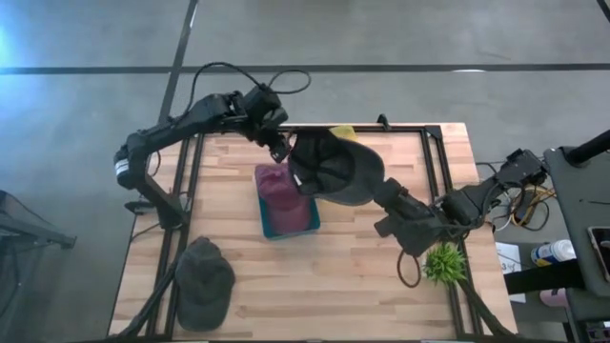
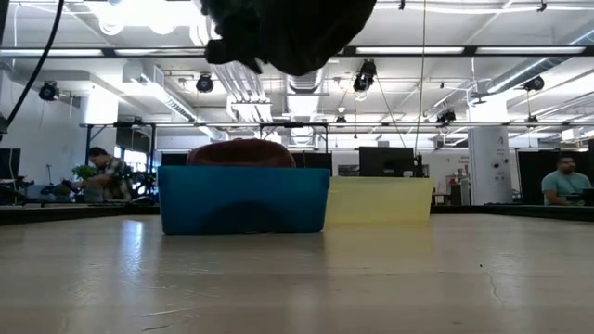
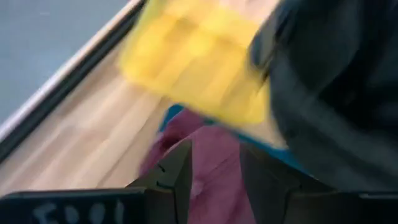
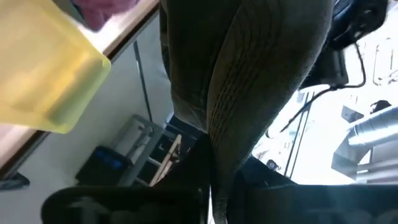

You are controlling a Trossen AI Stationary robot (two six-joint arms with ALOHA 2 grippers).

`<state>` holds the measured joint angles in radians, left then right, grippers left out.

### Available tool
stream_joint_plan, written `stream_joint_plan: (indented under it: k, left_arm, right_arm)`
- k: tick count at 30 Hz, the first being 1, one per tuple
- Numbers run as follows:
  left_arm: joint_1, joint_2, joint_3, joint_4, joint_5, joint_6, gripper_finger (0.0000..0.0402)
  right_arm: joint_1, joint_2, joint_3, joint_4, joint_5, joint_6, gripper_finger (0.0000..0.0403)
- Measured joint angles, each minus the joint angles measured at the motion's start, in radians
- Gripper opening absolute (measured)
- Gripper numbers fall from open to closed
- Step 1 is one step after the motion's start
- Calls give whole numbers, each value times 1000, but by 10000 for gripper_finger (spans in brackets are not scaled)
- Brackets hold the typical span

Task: Pick & Place hat
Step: Put the right black cap into the yellow bin

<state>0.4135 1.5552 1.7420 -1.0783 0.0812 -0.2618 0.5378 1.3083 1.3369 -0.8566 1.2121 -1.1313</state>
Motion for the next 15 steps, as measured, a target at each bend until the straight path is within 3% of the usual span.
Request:
stream_joint_plan:
  k: [6, 10, 15]
  left_arm:
    - [-87, 0, -47, 247, 112, -96, 126]
    - [-184, 10, -61, 334, 110, -111, 126]
    - [-274, 48, -62, 420, 11, -123, 126]
  right_arm:
    - [1, 3, -8, 2, -14, 38, 13]
    - [-25, 3, -17, 0, -44, 105, 13]
    - [-77, 11, -26, 14, -128, 168, 13]
